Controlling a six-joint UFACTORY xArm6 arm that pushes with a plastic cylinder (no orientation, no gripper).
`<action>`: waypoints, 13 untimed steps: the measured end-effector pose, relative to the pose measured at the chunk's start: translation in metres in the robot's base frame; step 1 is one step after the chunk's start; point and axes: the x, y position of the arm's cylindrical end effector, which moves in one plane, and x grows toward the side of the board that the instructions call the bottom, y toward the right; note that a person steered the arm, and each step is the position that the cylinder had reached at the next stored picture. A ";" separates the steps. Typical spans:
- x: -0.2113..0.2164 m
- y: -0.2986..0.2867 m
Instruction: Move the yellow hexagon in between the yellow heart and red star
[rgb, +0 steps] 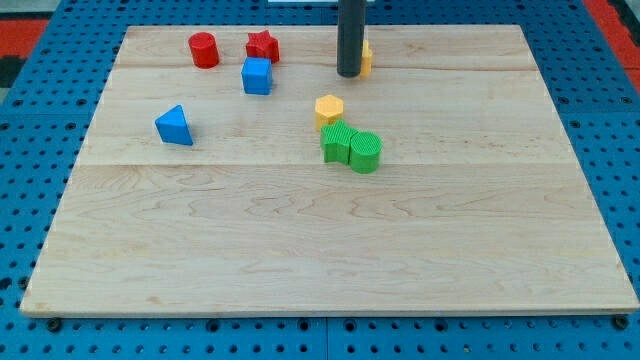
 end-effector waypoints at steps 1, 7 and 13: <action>0.013 0.011; 0.058 -0.020; 0.031 -0.035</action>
